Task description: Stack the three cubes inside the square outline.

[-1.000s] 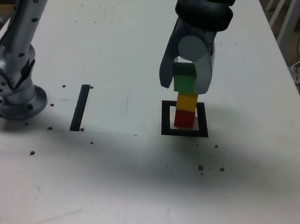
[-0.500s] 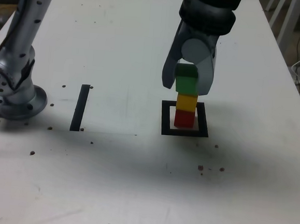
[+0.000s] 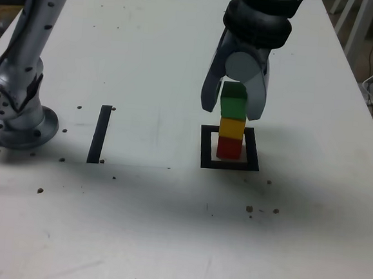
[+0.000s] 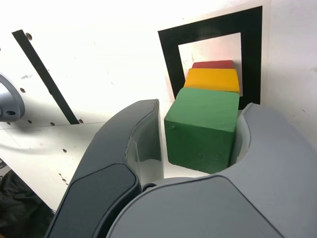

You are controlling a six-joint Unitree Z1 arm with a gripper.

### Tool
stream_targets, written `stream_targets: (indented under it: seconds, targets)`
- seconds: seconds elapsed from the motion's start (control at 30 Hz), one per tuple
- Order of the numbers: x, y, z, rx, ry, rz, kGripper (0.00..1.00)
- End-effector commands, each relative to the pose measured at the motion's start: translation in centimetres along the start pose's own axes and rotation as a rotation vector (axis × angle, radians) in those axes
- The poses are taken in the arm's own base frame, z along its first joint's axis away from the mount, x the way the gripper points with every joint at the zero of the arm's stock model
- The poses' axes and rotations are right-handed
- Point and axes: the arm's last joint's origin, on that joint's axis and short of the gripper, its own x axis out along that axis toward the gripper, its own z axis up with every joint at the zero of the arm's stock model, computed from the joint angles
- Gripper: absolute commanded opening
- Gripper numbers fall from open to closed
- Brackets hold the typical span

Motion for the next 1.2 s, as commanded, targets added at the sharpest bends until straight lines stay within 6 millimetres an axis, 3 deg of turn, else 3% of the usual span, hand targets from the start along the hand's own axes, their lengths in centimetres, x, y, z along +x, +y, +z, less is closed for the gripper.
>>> stream_targets:
  seconds: [0.0,0.2,0.37,0.67,0.93,1.17]
  targets:
    - [-0.1,0.0,-0.4,-0.001,0.023,-0.001,0.99]
    - [-0.7,0.0,-1.1,-0.004,0.005,0.006,0.99]
    - [-1.8,-0.1,-2.9,-0.012,-0.022,0.022,0.99]
    - [-3.3,0.3,-9.1,-0.063,-0.050,0.024,0.99]
    - [-1.6,0.4,-13.9,-0.096,-0.005,0.039,0.99]
    - [1.7,-0.1,-17.8,-0.113,0.022,0.041,1.00]
